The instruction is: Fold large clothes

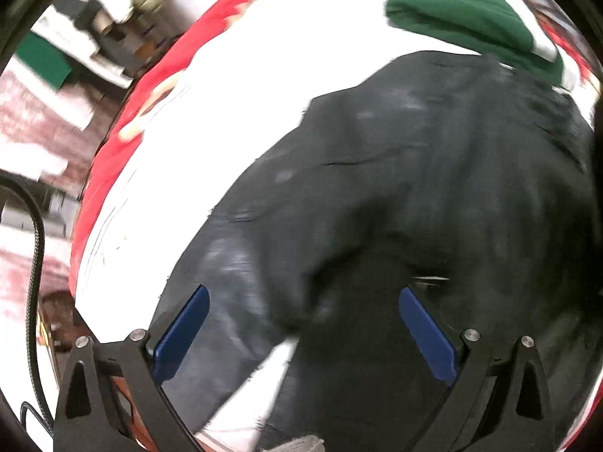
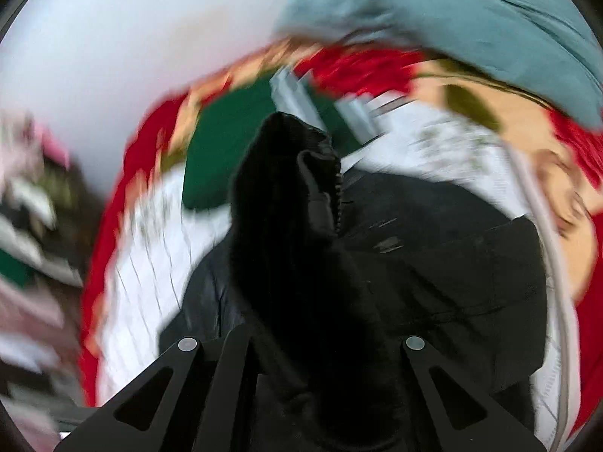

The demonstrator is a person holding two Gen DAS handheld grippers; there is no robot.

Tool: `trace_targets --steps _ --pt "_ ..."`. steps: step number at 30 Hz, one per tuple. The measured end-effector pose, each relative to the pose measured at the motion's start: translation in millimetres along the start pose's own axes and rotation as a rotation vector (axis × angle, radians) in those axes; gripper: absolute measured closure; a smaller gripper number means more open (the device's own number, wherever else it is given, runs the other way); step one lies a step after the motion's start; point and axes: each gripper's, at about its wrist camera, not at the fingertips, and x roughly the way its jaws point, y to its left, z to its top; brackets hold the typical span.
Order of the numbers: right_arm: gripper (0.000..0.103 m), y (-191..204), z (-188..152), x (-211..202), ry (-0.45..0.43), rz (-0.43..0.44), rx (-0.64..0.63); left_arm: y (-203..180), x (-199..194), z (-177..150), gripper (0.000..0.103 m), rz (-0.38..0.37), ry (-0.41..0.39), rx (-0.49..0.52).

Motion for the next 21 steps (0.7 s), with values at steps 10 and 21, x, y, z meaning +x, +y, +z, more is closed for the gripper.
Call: trace_targets --steps 10,21 --pt "0.042 85 -53 103 0.347 -0.012 -0.252 80 9 -9 0.0 -0.024 0.017 -0.155" --pt "0.026 -22 -53 -7 0.263 0.135 -0.178 146 9 -133 0.001 -0.196 0.243 -0.724"
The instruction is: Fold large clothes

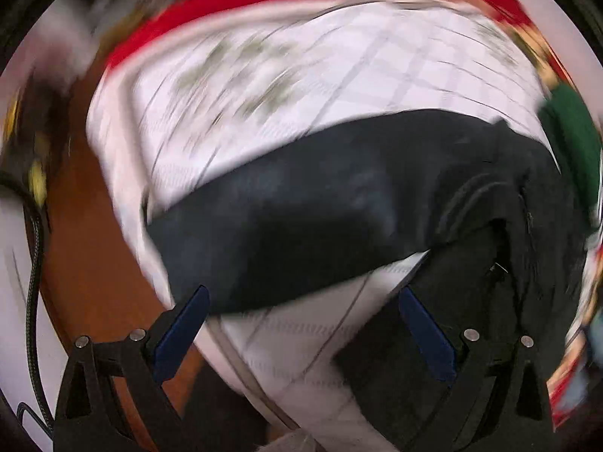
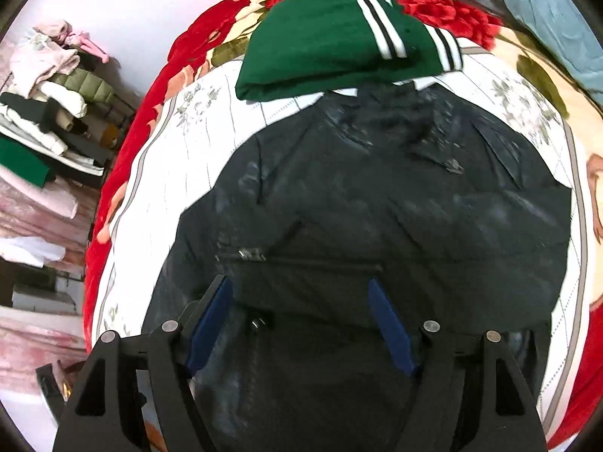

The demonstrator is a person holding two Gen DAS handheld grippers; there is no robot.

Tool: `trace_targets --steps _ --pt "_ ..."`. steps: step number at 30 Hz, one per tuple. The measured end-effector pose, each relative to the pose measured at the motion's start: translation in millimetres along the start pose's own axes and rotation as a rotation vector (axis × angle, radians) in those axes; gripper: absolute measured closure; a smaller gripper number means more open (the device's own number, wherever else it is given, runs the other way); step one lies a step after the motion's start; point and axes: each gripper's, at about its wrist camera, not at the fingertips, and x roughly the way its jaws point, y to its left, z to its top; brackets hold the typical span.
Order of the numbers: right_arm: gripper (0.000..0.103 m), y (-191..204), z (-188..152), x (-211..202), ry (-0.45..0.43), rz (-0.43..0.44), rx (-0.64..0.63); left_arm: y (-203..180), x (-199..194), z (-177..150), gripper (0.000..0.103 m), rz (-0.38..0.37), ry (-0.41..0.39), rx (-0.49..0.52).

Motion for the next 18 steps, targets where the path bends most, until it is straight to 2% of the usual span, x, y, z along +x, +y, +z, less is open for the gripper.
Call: trace_targets --steps 2,3,4,5,7,9,10,11,12,13,14,15,18 --pt "0.029 -14 -9 0 0.042 0.001 -0.02 30 16 -13 0.001 -0.05 0.04 -0.157" --pt "0.037 -21 -7 4 0.08 0.005 -0.023 41 25 -21 0.001 -0.078 0.061 -0.238" --pt "0.057 -24 -4 6 0.115 0.019 -0.021 52 35 -25 0.001 -0.111 0.074 -0.311" --pt "0.062 -27 -6 12 0.146 0.024 -0.022 61 43 -29 0.002 -0.134 0.084 -0.37" --pt "0.063 -31 -12 24 0.186 0.025 -0.032 76 63 -35 0.005 -0.204 0.097 -0.491" --pt "0.063 -32 -16 31 0.198 0.033 -0.034 84 77 -35 0.022 -0.256 0.084 -0.569" --pt "0.063 -31 -18 35 0.207 0.037 -0.033 89 84 -32 0.024 -0.28 0.077 -0.612" --pt "0.063 -30 -20 40 0.217 0.045 -0.026 94 86 -29 0.034 -0.301 0.043 -0.657" --pt "0.063 -29 -22 43 0.223 0.051 -0.021 97 82 -23 0.049 -0.301 -0.017 -0.689" --pt "0.063 -25 -24 46 0.23 0.049 -0.023 99 77 -19 0.059 -0.289 -0.052 -0.69" --pt "0.063 -22 -25 49 0.234 0.046 -0.027 99 66 -9 0.081 -0.27 -0.112 -0.668" --pt "0.063 -20 -26 52 0.236 0.048 -0.03 100 53 2 0.087 -0.271 -0.176 -0.64" --pt "0.063 -8 -29 54 0.244 0.047 -0.031 98 17 29 0.088 -0.336 -0.334 -0.559"
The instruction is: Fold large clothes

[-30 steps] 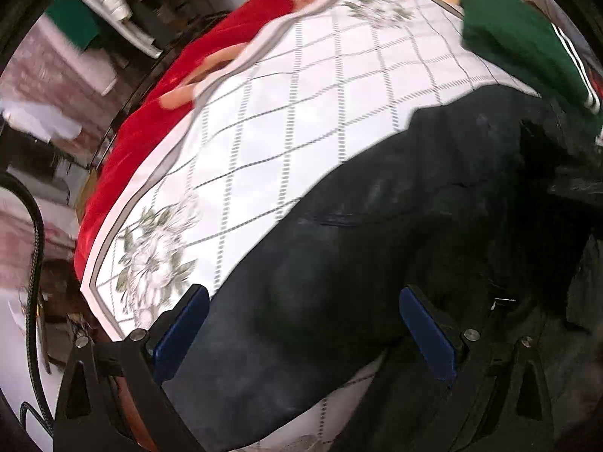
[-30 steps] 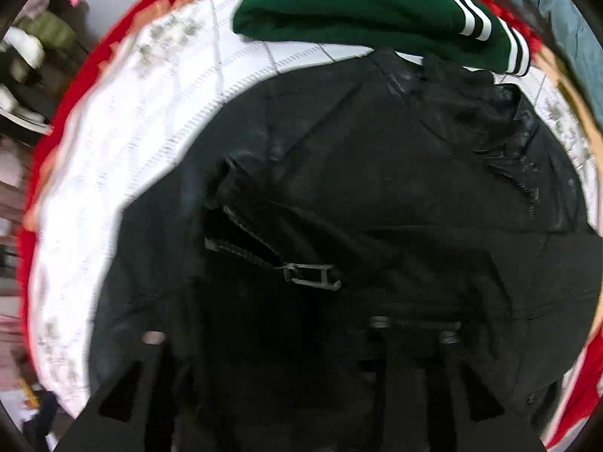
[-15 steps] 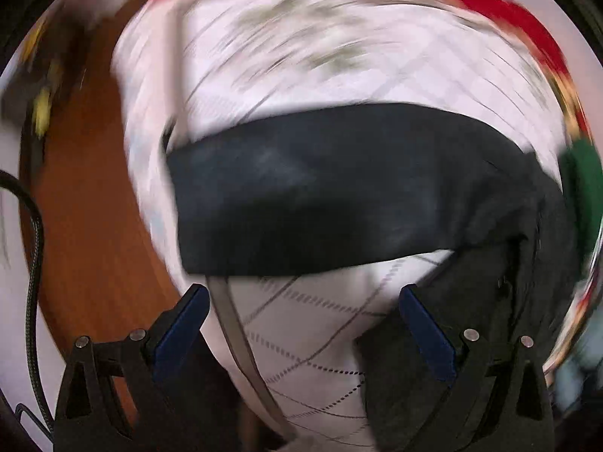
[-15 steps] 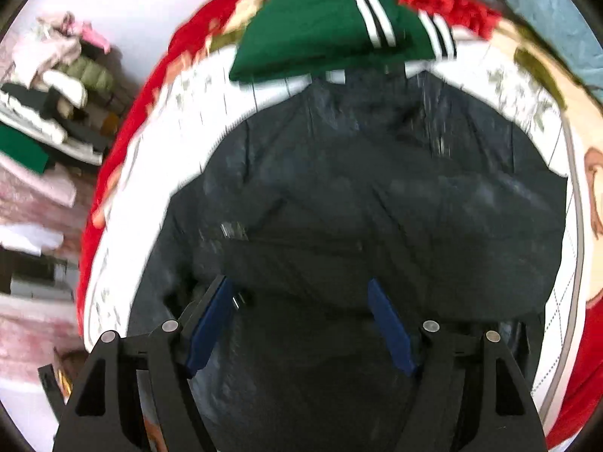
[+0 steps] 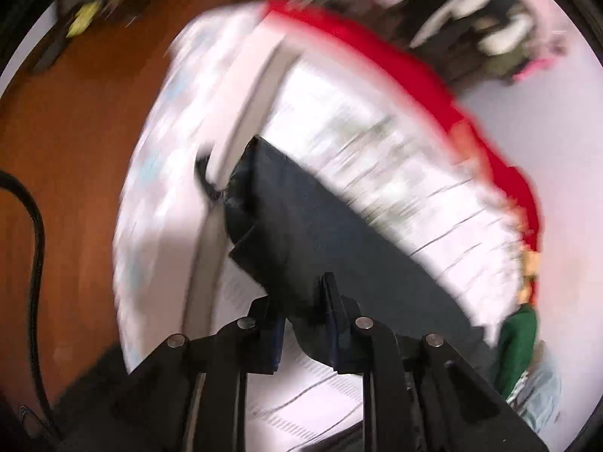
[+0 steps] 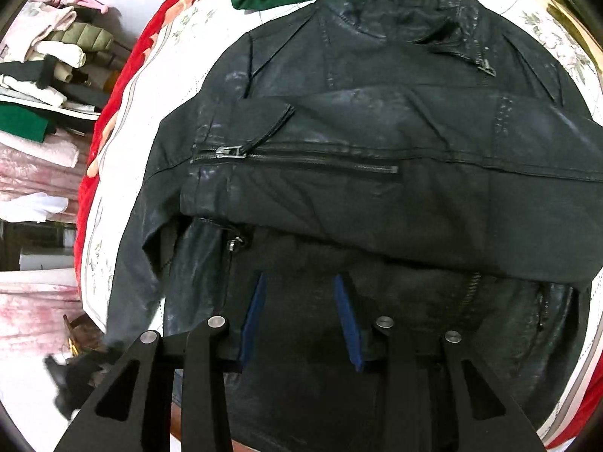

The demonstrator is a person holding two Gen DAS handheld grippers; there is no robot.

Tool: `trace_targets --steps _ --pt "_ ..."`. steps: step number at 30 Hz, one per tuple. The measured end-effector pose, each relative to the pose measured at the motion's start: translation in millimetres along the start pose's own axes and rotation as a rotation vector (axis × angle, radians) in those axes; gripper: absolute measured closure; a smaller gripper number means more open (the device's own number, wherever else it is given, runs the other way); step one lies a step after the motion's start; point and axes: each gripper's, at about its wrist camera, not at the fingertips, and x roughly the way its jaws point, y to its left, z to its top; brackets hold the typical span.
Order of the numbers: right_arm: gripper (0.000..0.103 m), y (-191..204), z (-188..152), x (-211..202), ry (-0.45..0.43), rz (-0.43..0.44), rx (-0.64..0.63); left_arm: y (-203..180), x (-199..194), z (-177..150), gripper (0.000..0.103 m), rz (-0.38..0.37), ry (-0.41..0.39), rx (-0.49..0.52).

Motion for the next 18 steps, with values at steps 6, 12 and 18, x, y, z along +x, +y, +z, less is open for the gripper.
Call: trace_targets --steps 6,12,18 --pt "0.063 18 -4 9 0.036 0.009 -0.007 26 38 29 0.082 -0.155 0.111 -0.083" --pt "0.063 19 -9 27 0.071 0.003 0.021 33 72 23 0.036 -0.229 0.179 -0.188" --pt "0.053 23 -8 40 0.062 -0.059 0.025 -10 73 25 0.03 -0.027 0.127 -0.036"
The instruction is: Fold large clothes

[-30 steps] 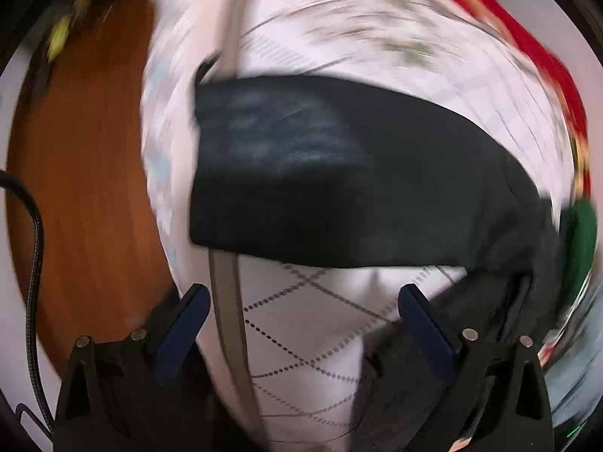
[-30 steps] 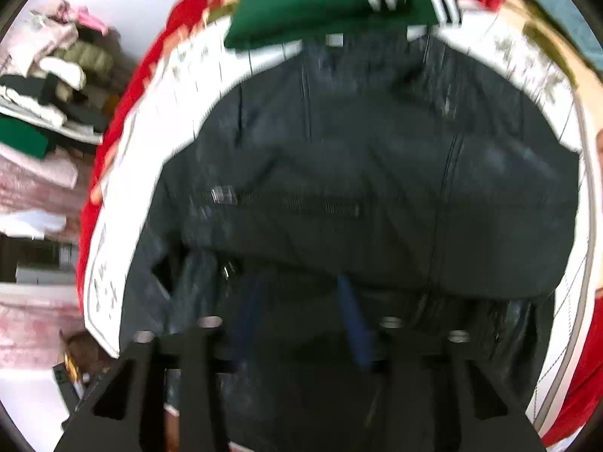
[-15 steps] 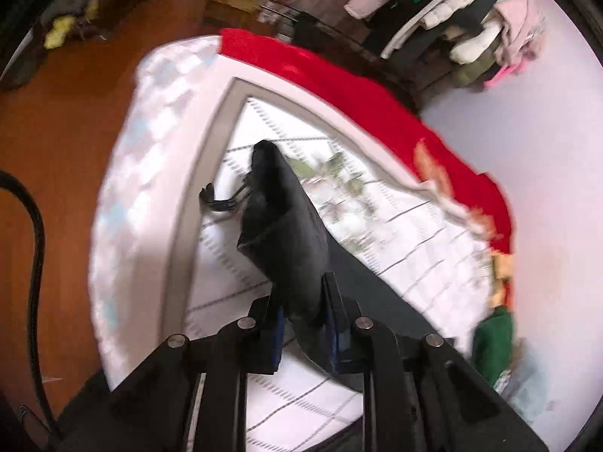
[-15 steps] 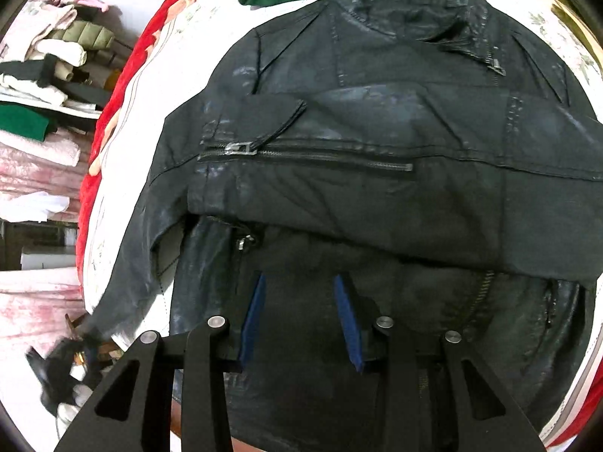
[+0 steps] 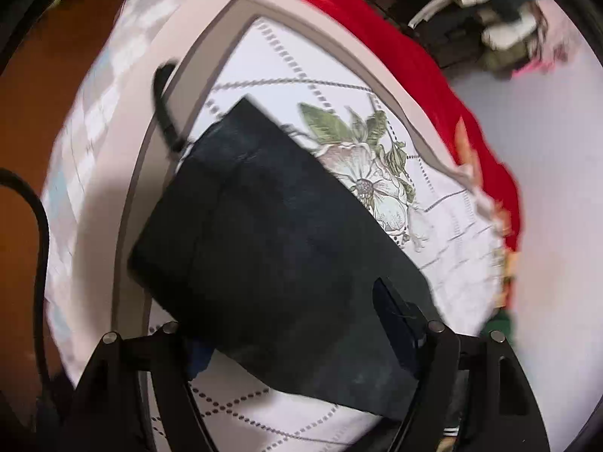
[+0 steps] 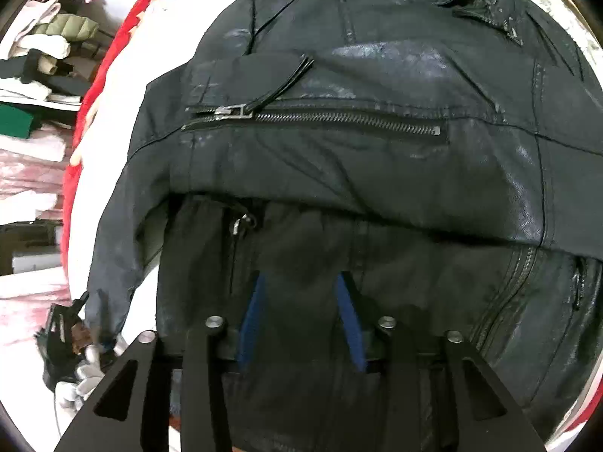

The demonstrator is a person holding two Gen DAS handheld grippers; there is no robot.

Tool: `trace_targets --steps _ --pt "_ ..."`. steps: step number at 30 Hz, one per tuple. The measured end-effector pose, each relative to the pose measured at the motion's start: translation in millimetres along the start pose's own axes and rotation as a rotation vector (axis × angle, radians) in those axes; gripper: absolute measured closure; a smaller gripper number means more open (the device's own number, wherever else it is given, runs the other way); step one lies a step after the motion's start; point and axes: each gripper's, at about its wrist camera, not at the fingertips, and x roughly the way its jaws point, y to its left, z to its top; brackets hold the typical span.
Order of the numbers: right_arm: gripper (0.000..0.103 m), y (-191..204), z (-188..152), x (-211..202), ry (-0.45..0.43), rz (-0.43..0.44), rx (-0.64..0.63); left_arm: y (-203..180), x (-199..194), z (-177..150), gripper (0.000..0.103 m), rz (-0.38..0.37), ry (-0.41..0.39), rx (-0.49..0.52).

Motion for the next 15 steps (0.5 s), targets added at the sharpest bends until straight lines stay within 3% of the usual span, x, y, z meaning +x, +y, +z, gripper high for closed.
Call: trace_targets --steps 2,4,5,6,9,12,15 --pt "0.042 4 3 -2 -0.031 -0.085 -0.002 -10 -1 2 0.03 0.045 -0.048 0.054" --pt "0.04 12 6 -6 -0.074 -0.215 -0.033 -20 -1 5 0.05 0.077 -0.094 0.084" --pt "0.04 15 8 -7 -0.087 -0.252 -0.045 -25 -1 10 0.079 0.095 -0.111 0.101" --pt "0.039 19 10 -8 -0.103 -0.308 -0.058 -29 -1 15 0.089 0.112 -0.123 0.116" --pt "0.026 29 16 -11 -0.152 -0.42 -0.085 -49 -9 29 0.095 0.126 -0.187 0.204" --pt "0.025 40 23 -14 -0.212 -0.532 -0.119 -84 -28 33 0.097 0.126 -0.263 0.337" --pt "0.019 41 30 -17 -0.236 -0.569 -0.128 -123 -46 18 0.098 0.14 -0.336 0.513"
